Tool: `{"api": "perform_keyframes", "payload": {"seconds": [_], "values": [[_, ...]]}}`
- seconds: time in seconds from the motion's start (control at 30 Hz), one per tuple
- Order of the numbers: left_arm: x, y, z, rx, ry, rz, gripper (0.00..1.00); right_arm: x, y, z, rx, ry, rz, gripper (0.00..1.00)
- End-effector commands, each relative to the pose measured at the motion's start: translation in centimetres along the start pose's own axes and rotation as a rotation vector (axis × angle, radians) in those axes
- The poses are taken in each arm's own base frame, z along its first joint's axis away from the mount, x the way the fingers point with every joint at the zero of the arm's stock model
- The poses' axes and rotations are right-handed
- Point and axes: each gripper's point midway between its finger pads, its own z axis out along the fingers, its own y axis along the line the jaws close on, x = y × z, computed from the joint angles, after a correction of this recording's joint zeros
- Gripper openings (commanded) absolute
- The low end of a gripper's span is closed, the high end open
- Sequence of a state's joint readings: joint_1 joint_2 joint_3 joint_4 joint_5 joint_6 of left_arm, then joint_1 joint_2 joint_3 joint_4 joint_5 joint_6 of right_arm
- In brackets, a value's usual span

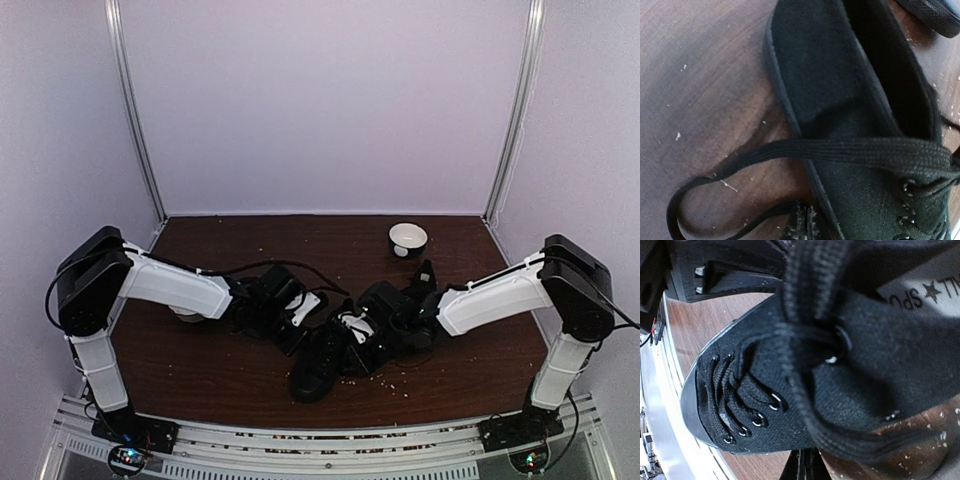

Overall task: Tie the shoes
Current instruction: Pass from the left arm to the right

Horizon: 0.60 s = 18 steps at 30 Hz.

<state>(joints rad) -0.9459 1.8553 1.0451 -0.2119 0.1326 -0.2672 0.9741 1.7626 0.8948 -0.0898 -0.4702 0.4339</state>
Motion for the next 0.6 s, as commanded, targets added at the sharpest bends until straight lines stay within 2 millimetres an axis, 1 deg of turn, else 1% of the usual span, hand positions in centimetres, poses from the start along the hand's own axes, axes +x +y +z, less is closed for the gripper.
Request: {"api": "perform_keyframes", "payload": {"seconds": [0.0, 0.13, 0.23, 0.3, 0.4, 0.47, 0.57], "values": [[-0.5, -5.2, -1.6, 0.196, -0.032, 0.064, 0.0, -2.9, 0.3, -1.3, 0.009, -0.116, -0.019, 0.0], [-1.3, -5.2, -3.0, 0.189, -0.065, 0.065, 0.0, -2.5, -0.8, -2.7, 0.05, -0.121, -0.012, 0.0], [-1.9, -3.6, -4.5, 0.097, -0.088, 0.06, 0.0, -1.6, -2.1, -4.3, 0.099, -0.112, -0.006, 0.0], [-2.7, -2.4, -6.2, 0.042, -0.12, 0.053, 0.0, -0.9, -2.7, -5.4, 0.129, -0.099, -0.011, 0.0], [-4.0, -1.1, -9.1, -0.039, -0.181, 0.076, 0.0, 0.9, -2.8, -6.8, 0.146, -0.044, -0.054, 0.0], [-5.1, -0.9, -11.4, -0.075, -0.227, 0.111, 0.0, 2.2, -2.7, -7.6, 0.149, 0.003, -0.079, 0.0], [-6.7, -1.0, -15.0, -0.105, -0.3, 0.167, 0.0, 3.8, -2.2, -9.2, 0.143, 0.053, -0.118, 0.0]]}}
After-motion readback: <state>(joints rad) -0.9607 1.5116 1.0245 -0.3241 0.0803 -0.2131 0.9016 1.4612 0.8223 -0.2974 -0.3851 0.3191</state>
